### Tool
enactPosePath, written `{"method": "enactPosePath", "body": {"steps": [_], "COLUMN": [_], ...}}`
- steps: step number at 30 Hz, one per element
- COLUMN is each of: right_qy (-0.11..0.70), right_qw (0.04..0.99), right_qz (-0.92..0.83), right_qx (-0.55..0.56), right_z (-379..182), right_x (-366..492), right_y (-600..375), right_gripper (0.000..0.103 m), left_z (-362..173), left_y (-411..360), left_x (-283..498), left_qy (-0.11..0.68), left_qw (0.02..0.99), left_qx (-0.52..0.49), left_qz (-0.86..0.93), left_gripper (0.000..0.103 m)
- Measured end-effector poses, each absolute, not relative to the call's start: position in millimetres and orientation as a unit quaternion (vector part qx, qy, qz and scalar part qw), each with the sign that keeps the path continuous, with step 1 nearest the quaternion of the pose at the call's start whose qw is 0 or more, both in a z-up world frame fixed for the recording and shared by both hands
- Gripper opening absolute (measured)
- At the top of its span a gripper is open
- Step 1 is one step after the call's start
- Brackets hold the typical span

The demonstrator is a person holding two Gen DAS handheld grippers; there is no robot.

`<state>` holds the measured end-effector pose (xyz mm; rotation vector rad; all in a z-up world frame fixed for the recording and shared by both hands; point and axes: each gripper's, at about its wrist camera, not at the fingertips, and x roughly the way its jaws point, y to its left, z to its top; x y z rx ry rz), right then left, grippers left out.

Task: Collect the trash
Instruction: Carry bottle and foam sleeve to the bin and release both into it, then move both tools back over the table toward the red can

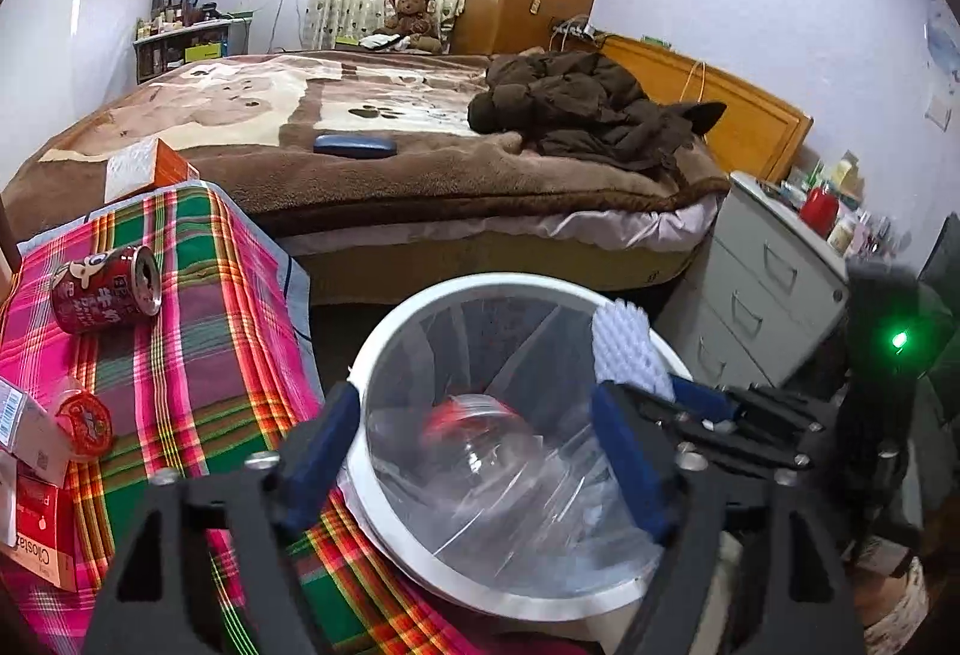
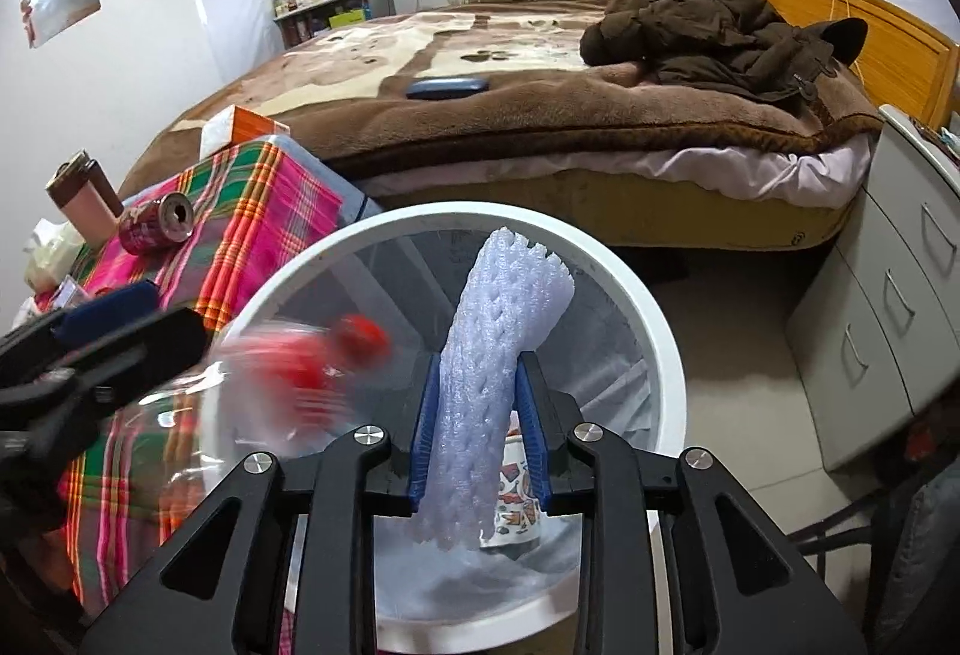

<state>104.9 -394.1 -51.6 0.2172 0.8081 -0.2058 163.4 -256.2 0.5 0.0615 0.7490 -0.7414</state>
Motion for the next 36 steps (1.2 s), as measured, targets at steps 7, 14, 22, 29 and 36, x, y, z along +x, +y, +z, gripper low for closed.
{"method": "enactPosePath", "body": {"steps": [7,14,22,29,36], "right_qy": [0.382,0.365,0.345,0.325,0.314], "right_qw": [0.912,0.919,0.928,0.938,0.943], "right_qz": [-0.100,-0.098,-0.082,-0.055,-0.023], "right_qx": [0.109,0.113,0.112,0.107,0.105], "right_z": [-47,-37,-25,-15,-12], "right_x": [103,100,98,97,103], "right_y": [-387,-377,-358,-337,-312], "right_gripper": [0.060,0.060,0.060,0.060,0.060], "left_z": [2,10,19,24,28], "left_y": [-242,-218,-188,-154,-115], "left_x": [164,159,155,145,142], "left_qy": [0.356,0.348,0.343,0.325,0.313], "left_qw": [0.869,0.878,0.888,0.901,0.916], "left_qx": [0.026,0.019,0.002,-0.011,-0.020], "left_qz": [-0.343,-0.328,-0.307,-0.286,-0.248], "left_gripper": [0.083,0.083,0.083,0.083,0.083]}}
